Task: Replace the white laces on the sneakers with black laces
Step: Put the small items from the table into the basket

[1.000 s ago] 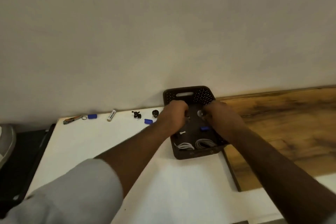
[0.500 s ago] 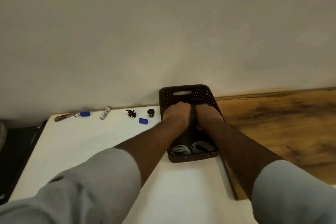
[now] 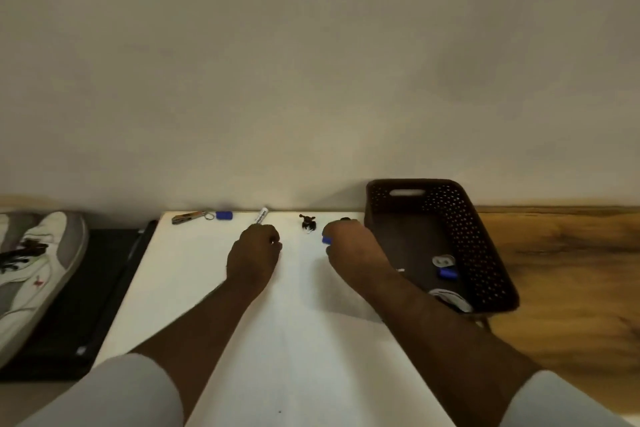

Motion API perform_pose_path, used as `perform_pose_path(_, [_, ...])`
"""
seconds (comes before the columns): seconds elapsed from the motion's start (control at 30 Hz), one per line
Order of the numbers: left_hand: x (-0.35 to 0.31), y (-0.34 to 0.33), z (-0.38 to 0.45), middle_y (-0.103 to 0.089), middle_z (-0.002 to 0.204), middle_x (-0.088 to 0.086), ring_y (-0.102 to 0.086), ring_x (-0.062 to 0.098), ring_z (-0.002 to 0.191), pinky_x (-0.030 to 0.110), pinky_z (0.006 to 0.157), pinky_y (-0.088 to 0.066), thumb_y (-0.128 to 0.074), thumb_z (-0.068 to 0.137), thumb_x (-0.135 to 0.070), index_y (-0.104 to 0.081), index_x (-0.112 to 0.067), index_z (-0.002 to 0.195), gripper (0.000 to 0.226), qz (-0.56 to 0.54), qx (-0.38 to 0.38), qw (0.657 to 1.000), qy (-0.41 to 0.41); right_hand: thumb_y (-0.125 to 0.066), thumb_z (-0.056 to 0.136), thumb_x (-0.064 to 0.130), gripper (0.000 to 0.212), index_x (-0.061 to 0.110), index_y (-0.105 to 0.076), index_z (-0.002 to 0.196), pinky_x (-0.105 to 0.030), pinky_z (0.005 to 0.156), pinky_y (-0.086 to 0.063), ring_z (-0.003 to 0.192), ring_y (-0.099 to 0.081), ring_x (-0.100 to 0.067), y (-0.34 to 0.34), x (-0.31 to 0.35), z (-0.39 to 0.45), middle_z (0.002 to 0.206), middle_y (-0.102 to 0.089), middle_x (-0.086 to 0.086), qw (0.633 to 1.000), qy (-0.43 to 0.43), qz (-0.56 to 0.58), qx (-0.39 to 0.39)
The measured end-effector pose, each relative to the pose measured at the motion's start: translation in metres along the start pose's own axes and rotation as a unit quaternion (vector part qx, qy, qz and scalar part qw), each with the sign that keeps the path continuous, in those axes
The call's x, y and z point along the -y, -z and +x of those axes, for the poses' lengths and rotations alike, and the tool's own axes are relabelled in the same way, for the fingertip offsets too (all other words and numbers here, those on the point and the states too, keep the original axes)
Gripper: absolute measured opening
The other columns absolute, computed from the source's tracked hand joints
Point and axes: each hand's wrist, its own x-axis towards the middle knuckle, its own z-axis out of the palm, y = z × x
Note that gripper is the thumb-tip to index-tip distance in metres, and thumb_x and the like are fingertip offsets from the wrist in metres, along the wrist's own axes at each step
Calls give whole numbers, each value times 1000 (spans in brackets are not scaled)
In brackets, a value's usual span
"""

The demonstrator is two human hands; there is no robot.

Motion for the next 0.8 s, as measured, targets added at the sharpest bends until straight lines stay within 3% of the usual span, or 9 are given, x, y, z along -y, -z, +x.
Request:
perform_pose_path(0.17, [24,3,32,-56,120,8,-55,32,110,35,88,-40,-65,90,-27,-60,-13,117,31,-104,-47,992,62,-40,93,-2,32,6,-53,122,-34,93,-45,117,-55,-28,-28,18,27,126,-55,-12,996,-56,-48,41])
perform_pose_path(0.33, [28,-3,65,-58,115,12,-58,32,104,36,80,-42,-59,93,-27,-61,-7,106,24,-32,-6,998,57,-43,92,-3,32,8,-53,121,-35,90,-46,117,-55,-26,-43,18,41,127,-54,-10,993,-66,-89,41])
perform_pose_path(0.47, [29,5,61,-60,114,11,-60,31,104,36,81,-47,-63,89,-25,-61,-9,107,24,45,30,997,56,-41,91,-4,32,8,-54,118,-35,87,-47,114,-57,-28,-42,19,35,123,-56,-11,993,-60,-91,35])
perform_pose_path(0.57, [28,18,19,-67,99,7,-65,28,94,32,79,-52,-72,81,-40,-66,-14,96,31,78,115,988,67,-45,92,1,23,11,-58,108,-31,79,-45,107,-59,-31,-45,23,12,115,-60,-10,997,-47,-36,53])
perform_pose_path(0.63, [21,28,-19,-67,84,1,-65,24,83,26,69,-50,-76,77,-36,-70,-17,84,21,32,148,987,62,-55,90,7,18,16,-62,103,-26,76,-43,101,-61,-25,-38,15,-12,108,-64,-4,998,-27,43,33])
perform_pose_path(0.7, [-4,39,-48,-65,76,-6,-63,17,76,23,61,-43,-78,74,-30,-71,-21,78,12,-41,121,991,30,-66,85,10,27,21,-66,109,-24,81,-45,96,-62,-17,-13,-6,-36,105,-68,2,990,-29,136,-10])
perform_pose_path(0.8, [-72,50,-60,-68,80,-7,-62,12,76,25,68,-47,-78,74,-28,-71,-24,78,9,-106,82,989,-67,-73,81,8,38,20,-67,116,-30,92,-50,97,-61,-15,31,-63,-61,107,-68,1,977,-98,181,-55])
